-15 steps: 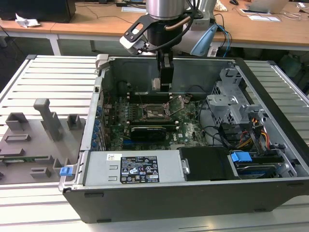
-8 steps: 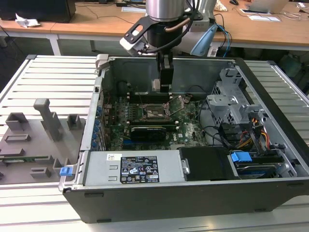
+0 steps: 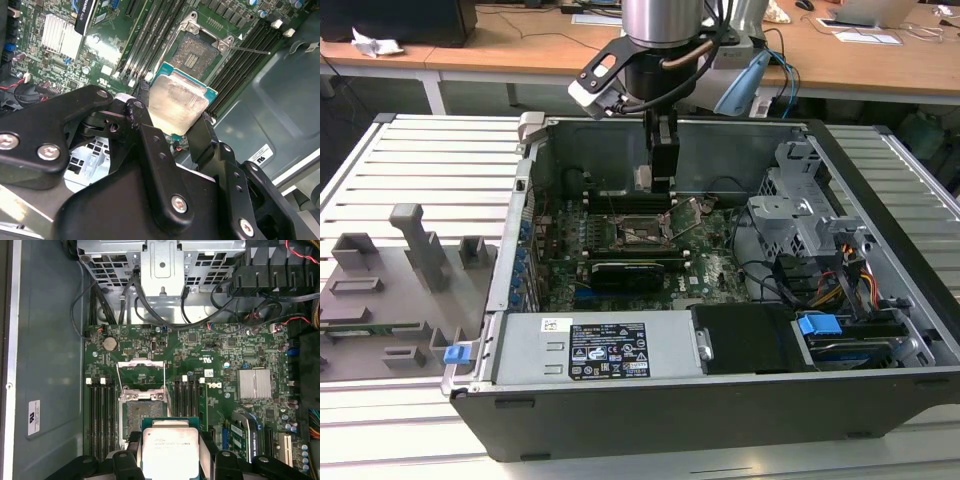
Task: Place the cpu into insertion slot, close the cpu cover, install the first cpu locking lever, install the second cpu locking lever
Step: 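Place the cpu into insertion slot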
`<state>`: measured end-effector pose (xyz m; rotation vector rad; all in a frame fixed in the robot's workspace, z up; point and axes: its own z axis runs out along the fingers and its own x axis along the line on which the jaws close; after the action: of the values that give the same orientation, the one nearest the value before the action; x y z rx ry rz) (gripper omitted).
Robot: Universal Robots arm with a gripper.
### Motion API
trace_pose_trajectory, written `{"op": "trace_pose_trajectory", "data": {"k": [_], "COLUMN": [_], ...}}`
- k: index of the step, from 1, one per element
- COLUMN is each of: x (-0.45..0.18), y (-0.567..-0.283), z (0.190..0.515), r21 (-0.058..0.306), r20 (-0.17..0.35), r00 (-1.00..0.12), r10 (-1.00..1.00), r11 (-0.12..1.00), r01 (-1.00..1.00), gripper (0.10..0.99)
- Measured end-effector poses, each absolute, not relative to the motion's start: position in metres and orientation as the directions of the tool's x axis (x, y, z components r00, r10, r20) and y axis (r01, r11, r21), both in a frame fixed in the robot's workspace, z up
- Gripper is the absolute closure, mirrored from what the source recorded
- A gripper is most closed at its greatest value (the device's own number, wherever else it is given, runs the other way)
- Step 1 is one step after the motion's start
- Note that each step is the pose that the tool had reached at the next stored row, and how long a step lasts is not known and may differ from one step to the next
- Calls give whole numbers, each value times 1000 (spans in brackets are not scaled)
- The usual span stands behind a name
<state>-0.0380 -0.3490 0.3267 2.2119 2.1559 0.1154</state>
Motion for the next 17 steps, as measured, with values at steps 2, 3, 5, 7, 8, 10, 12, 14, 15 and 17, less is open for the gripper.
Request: {"op": "trace_pose_trajectory", "data": {"k": [2,3,5,7,8,10,12,14,15,17], "x": [-38,-38,-38,-38,-38,-38,-38,-38,-38,-38], "y": [-349,-349,-349,-349,-349,-349,-349,-349,-349,-349], "z": [326,325,324,323,323,322,321,321,320,320], "r21": [88,88,88,88,88,88,88,88,88,88], "r20": [18,18,18,18,18,18,18,18,18,18], "r00": [25,25,25,25,25,25,25,25,25,25], "r10": [1000,1000,1000,1000,1000,1000,1000,1000,1000,1000], "r11": [-26,-26,-26,-26,-26,-27,-26,-27,-27,-27], "r01": [996,996,996,996,996,996,996,996,996,996], "gripper": [545,545,545,545,545,545,545,545,545,545]}}
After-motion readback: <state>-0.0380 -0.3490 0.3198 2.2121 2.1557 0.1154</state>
